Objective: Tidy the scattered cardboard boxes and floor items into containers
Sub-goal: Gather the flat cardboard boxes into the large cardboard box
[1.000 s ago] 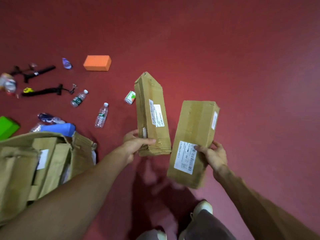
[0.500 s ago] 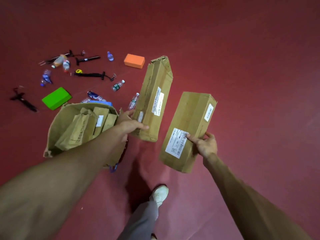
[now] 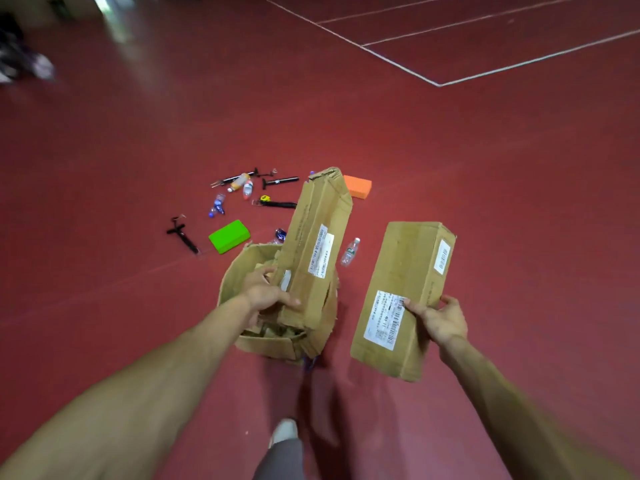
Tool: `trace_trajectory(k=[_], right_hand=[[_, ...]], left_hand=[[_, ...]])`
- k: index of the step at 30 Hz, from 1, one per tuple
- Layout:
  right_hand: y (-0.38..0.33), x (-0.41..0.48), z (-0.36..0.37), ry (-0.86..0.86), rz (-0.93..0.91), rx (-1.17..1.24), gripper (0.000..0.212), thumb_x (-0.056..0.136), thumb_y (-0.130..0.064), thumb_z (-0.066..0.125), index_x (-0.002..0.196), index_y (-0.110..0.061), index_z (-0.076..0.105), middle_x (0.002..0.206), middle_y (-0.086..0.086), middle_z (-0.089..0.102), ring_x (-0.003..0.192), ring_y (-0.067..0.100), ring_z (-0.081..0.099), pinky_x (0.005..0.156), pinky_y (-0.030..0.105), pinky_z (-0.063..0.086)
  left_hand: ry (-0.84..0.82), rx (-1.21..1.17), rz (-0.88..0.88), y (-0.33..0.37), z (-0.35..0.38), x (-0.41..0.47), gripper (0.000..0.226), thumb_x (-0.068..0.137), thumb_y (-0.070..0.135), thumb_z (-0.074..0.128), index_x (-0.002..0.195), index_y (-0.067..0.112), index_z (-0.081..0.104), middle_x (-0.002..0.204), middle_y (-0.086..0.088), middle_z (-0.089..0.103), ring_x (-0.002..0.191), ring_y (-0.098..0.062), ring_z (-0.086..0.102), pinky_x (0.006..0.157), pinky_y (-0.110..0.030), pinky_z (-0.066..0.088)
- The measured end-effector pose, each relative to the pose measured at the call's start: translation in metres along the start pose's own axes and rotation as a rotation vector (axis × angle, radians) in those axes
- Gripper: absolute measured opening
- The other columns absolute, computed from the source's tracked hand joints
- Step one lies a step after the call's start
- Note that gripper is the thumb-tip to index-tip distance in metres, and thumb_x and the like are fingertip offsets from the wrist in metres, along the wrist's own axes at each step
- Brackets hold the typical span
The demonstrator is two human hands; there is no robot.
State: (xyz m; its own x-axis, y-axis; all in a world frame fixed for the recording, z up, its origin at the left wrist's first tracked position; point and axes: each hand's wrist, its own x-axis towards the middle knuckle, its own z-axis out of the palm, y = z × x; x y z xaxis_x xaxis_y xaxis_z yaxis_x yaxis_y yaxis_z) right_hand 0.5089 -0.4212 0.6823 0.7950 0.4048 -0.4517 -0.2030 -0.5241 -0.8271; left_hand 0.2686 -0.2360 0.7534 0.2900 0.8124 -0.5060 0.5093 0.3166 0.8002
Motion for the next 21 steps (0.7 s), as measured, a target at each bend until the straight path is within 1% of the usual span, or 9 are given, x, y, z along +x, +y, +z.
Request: trace_trajectory(k=[1,2,5,6,9,12,16,19,21], right_hand=[[-0.004,-0.001,0.015,-0.008,-0.009,-0.025,0.088,0.063,-0.036,0.087,0.134,-0.01,0.042,0.123,0.008,0.061,0.111,0.027,0.058,0.091,0.034,0.047],[-0.007,-0.002,0.032,-0.018,-0.015,-0.052,0.086,0.064,-0.035,0.086,0.133,-0.009,0.042,0.123,0.008,0.06,0.111,0.028,0.058,0.087,0.032,0.045],[-0.015,-0.001,0.084,-0.041,-0.008,-0.115,0.085,0.065,-0.036,0.085,0.132,-0.008,0.041,0.125,0.012,0.058,0.113,0.031,0.056,0.089,0.035,0.045],[-0.018,0.001,0.107,-0.053,0.001,-0.137,0.085,0.065,-0.036,0.085,0.132,-0.007,0.041,0.126,0.013,0.057,0.114,0.032,0.055,0.09,0.036,0.045],[-0.032,0.013,0.184,-0.089,0.018,-0.192,0.086,0.065,-0.037,0.084,0.133,-0.008,0.039,0.128,0.013,0.054,0.117,0.033,0.053,0.092,0.037,0.045],[-0.05,0.029,0.266,-0.115,0.06,-0.259,0.086,0.065,-0.04,0.084,0.132,-0.01,0.039,0.128,0.014,0.054,0.115,0.033,0.054,0.093,0.037,0.047],[-0.078,0.056,0.364,-0.123,0.117,-0.32,0.083,0.063,-0.041,0.085,0.127,-0.013,0.04,0.126,0.013,0.054,0.112,0.032,0.056,0.096,0.041,0.048],[-0.094,0.074,0.406,-0.125,0.131,-0.308,0.081,0.069,-0.039,0.082,0.131,-0.014,0.038,0.124,0.01,0.057,0.108,0.03,0.059,0.086,0.035,0.05],[-0.097,0.087,0.422,-0.138,0.12,-0.305,0.077,0.071,-0.039,0.081,0.131,-0.017,0.038,0.122,0.008,0.06,0.102,0.028,0.062,0.082,0.034,0.052]], left_hand=[[0.019,0.009,-0.01,-0.004,-0.017,0.004,0.09,0.053,-0.008,0.087,0.131,0.016,0.049,0.099,-0.006,0.064,0.082,-0.023,0.063,0.063,-0.033,0.055],[0.037,0.02,-0.023,-0.009,-0.035,0.01,0.092,0.052,-0.007,0.087,0.132,0.017,0.048,0.098,-0.006,0.063,0.08,-0.025,0.064,0.06,-0.034,0.056],[0.099,0.085,-0.044,-0.03,-0.083,0.037,0.103,0.044,0.004,0.093,0.135,0.017,0.048,0.119,-0.008,0.062,0.102,-0.027,0.064,0.077,-0.036,0.057],[0.113,0.08,-0.07,-0.038,-0.101,0.051,0.103,0.043,0.007,0.094,0.135,0.018,0.049,0.12,-0.007,0.063,0.103,-0.026,0.064,0.075,-0.035,0.057],[0.112,0.05,-0.12,-0.054,-0.152,0.101,0.089,0.051,0.006,0.092,0.129,0.018,0.051,0.108,-0.003,0.065,0.093,-0.022,0.064,0.056,-0.025,0.05],[0.093,-0.013,-0.161,-0.062,-0.198,0.168,0.079,0.053,0.002,0.089,0.123,0.016,0.055,0.097,-0.002,0.064,0.085,-0.021,0.063,0.055,-0.023,0.047],[0.033,-0.056,-0.26,-0.085,-0.237,0.247,0.065,0.052,-0.004,0.088,0.106,0.015,0.058,0.084,-0.002,0.062,0.068,-0.018,0.059,0.037,-0.018,0.045],[0.018,-0.051,-0.315,-0.106,-0.249,0.297,0.052,0.053,-0.004,0.087,0.097,0.011,0.063,0.08,0.001,0.064,0.078,-0.015,0.06,0.043,-0.014,0.047],[-0.008,-0.059,-0.35,-0.119,-0.254,0.324,0.049,0.059,-0.002,0.085,0.102,0.008,0.064,0.079,0.003,0.066,0.076,-0.012,0.062,0.043,-0.013,0.045]])
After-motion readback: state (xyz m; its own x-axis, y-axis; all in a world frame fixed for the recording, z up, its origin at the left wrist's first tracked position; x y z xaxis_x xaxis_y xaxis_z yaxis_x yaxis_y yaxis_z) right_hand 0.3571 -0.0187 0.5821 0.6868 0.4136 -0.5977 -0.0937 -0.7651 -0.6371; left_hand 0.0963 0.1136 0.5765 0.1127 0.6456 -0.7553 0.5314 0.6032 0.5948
